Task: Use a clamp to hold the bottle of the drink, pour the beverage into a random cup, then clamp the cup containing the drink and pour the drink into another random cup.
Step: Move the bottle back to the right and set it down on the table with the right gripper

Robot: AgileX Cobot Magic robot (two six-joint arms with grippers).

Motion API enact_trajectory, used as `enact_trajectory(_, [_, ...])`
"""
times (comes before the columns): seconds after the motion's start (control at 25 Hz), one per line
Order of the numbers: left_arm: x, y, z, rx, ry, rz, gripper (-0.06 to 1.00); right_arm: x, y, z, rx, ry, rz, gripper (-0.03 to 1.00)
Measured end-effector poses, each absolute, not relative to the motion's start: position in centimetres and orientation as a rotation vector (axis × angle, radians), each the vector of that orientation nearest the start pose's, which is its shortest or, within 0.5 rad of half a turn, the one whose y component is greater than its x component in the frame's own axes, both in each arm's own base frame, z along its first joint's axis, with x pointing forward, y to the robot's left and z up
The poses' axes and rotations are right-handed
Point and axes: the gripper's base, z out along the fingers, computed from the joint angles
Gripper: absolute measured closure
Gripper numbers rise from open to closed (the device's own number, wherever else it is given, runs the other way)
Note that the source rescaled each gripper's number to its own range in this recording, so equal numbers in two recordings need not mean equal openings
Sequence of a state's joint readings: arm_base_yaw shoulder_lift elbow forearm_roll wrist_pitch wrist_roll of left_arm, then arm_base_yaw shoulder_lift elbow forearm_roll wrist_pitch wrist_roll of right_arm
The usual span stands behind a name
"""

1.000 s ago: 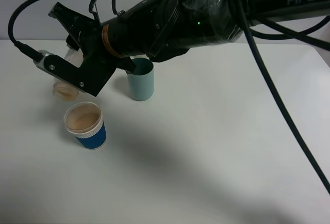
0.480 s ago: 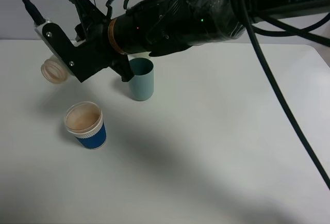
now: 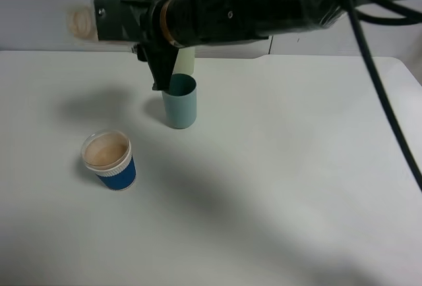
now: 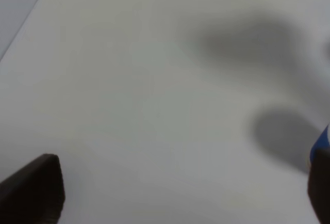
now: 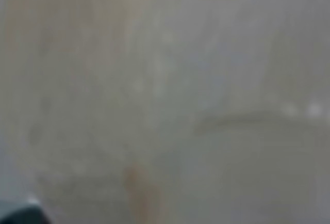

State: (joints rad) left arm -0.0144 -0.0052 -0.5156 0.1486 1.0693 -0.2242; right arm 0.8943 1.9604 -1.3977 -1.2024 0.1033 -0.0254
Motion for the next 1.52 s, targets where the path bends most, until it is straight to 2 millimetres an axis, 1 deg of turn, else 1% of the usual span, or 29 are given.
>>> enact_trajectory(0.08, [-0.8, 1.2, 28.2, -0.221, 2.011, 0.027, 0.06, 29.7, 33.8, 24.5, -1.704, 1.177, -0.29, 0.97])
enact_trajectory(0.12, [-0.8, 1.2, 28.2, -0.221, 2.011, 0.027, 0.06, 30.3, 32.6, 25.9, -1.611, 1.259, -0.277, 0.97])
enact_trajectory(0.24, [-0.8, 1.2, 28.2, -0.221, 2.011, 0.027, 0.06, 31.1, 30.8, 27.9, -1.464, 1.373, -0.254, 0.97])
enact_trajectory(0.28, [-0.8, 1.2, 28.2, -0.221, 2.011, 0.027, 0.06, 31.1, 30.8, 27.9, -1.464, 1.373, -0.254, 0.97])
enact_trajectory(0.44, [-0.8, 1.2, 28.2, -0.221, 2.011, 0.027, 0.06, 31.6, 29.7, 28.7, -1.375, 1.446, -0.242, 0.97])
enact_trajectory(0.48, [-0.8, 1.2, 28.2, -0.221, 2.011, 0.027, 0.06, 32.0, 28.8, 29.3, -1.291, 1.511, -0.228, 0.97])
enact_trajectory(0.52, [-0.8, 1.2, 28.2, -0.221, 2.011, 0.027, 0.06, 32.1, 28.5, 29.5, -1.257, 1.538, -0.22, 0.97])
enact_trajectory(0.68, [-0.8, 1.2, 28.2, -0.221, 2.011, 0.027, 0.06, 32.5, 27.8, 29.5, -1.189, 1.6, -0.219, 0.97])
enact_trajectory(0.72, [-0.8, 1.2, 28.2, -0.221, 2.011, 0.027, 0.06, 33.1, 27.0, 29.4, -1.12, 1.66, -0.222, 0.97])
enact_trajectory(0.76, [-0.8, 1.2, 28.2, -0.221, 2.011, 0.027, 0.06, 33.1, 27.0, 29.4, -1.12, 1.66, -0.222, 0.97])
enact_trajectory(0.84, [-0.8, 1.2, 28.2, -0.221, 2.011, 0.027, 0.06, 34.2, 25.3, 29.3, -0.984, 1.756, -0.222, 0.97])
enact_trajectory(0.88, [-0.8, 1.2, 28.2, -0.221, 2.011, 0.027, 0.06, 34.2, 25.3, 29.3, -0.984, 1.756, -0.222, 0.97])
enact_trajectory(1.16, [-0.8, 1.2, 28.2, -0.221, 2.011, 0.027, 0.06, 35.2, 23.4, 29.5, -0.824, 1.854, -0.187, 0.97])
enact_trajectory(1.36, [-0.8, 1.2, 28.2, -0.221, 2.011, 0.027, 0.06, 35.3, 22.5, 29.5, -0.782, 1.919, -0.15, 0.97])
enact_trajectory(1.52, [-0.8, 1.2, 28.2, -0.221, 2.011, 0.027, 0.06, 35.5, 21.9, 28.9, -0.809, 1.983, -0.106, 0.97])
